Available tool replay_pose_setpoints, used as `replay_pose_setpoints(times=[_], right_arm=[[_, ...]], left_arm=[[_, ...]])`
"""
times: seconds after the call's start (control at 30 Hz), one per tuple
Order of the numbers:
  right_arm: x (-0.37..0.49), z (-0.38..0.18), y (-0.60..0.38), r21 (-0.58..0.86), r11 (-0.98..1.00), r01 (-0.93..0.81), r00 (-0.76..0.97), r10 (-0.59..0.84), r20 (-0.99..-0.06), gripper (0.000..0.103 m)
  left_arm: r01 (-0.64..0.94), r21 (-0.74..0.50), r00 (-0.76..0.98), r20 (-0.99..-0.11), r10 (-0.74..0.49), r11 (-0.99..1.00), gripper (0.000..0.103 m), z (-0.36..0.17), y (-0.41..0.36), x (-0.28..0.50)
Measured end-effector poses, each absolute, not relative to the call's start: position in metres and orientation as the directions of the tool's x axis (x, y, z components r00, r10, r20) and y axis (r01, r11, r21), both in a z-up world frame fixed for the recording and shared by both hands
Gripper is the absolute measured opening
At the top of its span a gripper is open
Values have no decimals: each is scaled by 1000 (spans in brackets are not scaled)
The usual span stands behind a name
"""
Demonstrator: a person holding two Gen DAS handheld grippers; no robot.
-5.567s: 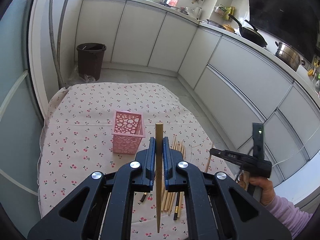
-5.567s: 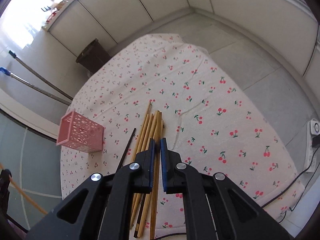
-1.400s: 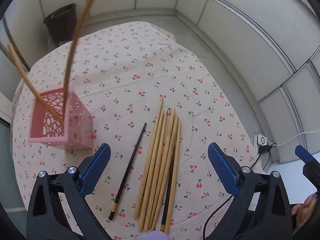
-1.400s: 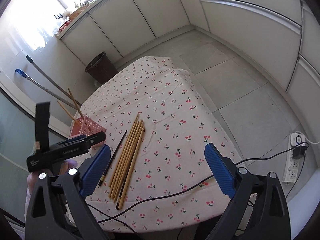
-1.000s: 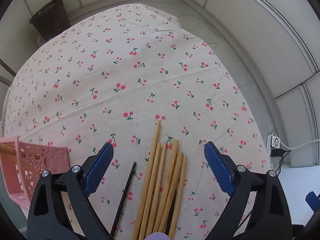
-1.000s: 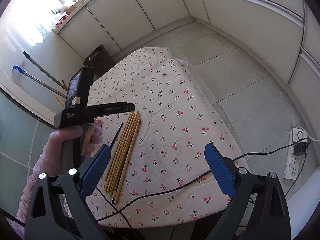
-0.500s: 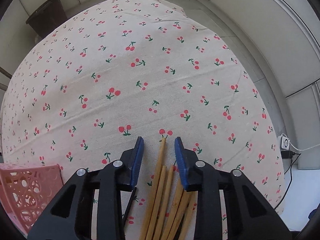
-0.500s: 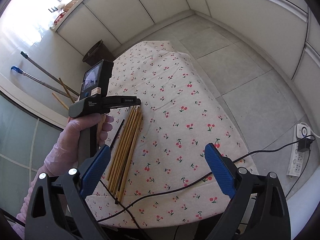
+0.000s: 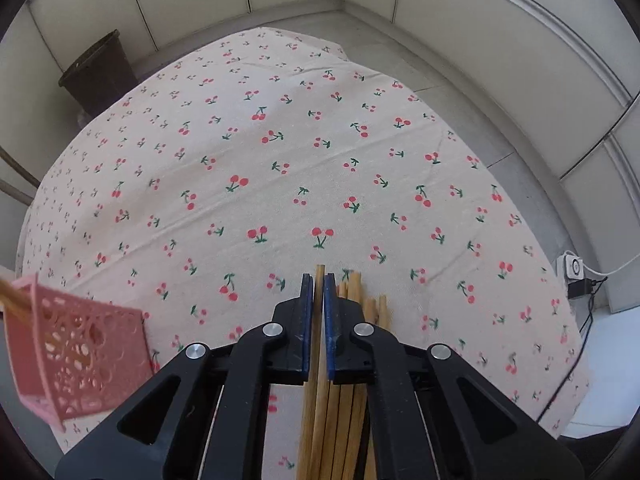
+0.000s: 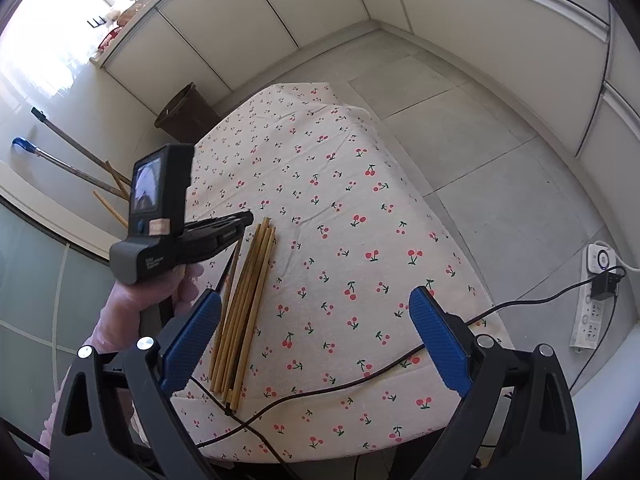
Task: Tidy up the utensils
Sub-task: 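Close the left tool on a chopstick while the right tool grasps another, then lift both chopsticks upright and lower them into the pink holder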
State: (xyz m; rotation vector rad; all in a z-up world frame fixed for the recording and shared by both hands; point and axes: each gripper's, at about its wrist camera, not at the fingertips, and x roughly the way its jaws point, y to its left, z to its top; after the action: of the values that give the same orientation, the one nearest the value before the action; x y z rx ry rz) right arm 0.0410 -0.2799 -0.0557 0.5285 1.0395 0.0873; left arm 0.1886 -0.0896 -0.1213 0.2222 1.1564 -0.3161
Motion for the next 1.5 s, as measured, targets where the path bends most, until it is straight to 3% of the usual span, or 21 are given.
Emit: replay_pose_setpoints(times=[0.27, 0.47, 0.67, 0.8, 1.27, 1.5], right_arm=[[57, -72, -264, 502, 839, 208, 478, 361, -801, 92], [75, -75, -238, 451, 872, 190, 477, 320, -819, 91], [106, -100, -224, 446, 863, 238, 381, 340, -860, 57], [124, -112, -208, 425, 872, 242, 351, 330, -876, 45], [165, -144, -163, 340, 905, 255, 284, 266, -921, 19], [172, -155, -159, 323, 908, 268, 257, 255, -932, 16]], left_arm=[[318, -80, 468, -854, -230, 945, 4, -49, -41, 111], [310, -104, 553, -789, -268, 945, 4, -3, -6, 64], [334, -104, 614, -730, -300, 937, 4, 22, 22, 22], [338, -109, 645, -697, -314, 935, 4, 32, 36, 5], [306, -147, 661, -679, -321, 940, 4, 35, 71, 2], [289, -163, 663, -676, -320, 943, 4, 37, 76, 2]])
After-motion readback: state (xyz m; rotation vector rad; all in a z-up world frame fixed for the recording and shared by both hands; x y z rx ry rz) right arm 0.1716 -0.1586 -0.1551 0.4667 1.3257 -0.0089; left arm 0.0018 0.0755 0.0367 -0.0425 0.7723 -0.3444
